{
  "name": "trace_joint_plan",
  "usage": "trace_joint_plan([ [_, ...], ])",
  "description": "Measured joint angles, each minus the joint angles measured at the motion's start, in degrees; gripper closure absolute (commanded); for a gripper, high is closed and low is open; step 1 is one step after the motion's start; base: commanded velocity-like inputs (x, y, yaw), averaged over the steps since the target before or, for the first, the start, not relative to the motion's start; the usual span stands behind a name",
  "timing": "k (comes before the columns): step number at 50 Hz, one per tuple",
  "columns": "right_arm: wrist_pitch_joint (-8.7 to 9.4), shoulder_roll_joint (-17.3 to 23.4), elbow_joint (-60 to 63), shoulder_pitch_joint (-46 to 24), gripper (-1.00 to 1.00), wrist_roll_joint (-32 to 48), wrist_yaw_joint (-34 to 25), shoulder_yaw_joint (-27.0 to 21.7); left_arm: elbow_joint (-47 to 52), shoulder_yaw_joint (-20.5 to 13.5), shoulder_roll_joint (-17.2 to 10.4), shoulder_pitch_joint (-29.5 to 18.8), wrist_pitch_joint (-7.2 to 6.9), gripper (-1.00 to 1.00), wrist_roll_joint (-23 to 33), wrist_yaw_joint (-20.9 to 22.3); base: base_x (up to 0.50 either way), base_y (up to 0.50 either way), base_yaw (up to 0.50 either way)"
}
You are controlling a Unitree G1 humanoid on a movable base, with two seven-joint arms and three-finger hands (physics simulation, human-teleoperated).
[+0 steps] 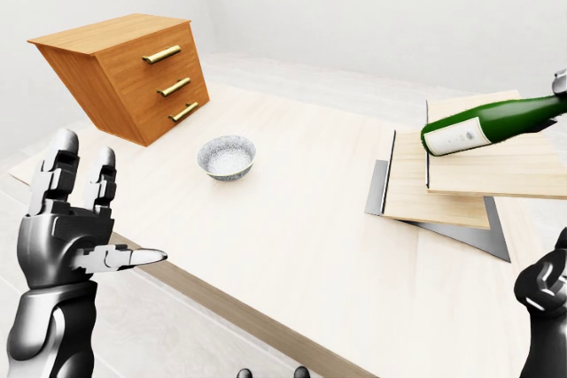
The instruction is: Put the wine bottle on the wine rack.
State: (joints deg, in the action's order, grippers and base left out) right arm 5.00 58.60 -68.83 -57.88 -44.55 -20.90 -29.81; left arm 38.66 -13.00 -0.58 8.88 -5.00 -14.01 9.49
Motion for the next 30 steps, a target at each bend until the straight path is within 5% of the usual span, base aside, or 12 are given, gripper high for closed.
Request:
trace_joint_plan([
  [16, 0.0, 0.4, -1.1, 1.0, 0.98, -0.3, -1.0, -2.1, 0.2, 0.0, 0.0, -0.1, 0.0, -1.0, 0.0, -0.1, 0.0, 0.0, 0.0],
  [30, 0.0, 2.0, -1.0, 6.2, 0.69, -1.2, 0.1, -2.7, -0.1, 0.0, 0.0, 0.0, 0.0, -1.0, 0.0, 0.1, 0.0, 0.0, 0.0],
])
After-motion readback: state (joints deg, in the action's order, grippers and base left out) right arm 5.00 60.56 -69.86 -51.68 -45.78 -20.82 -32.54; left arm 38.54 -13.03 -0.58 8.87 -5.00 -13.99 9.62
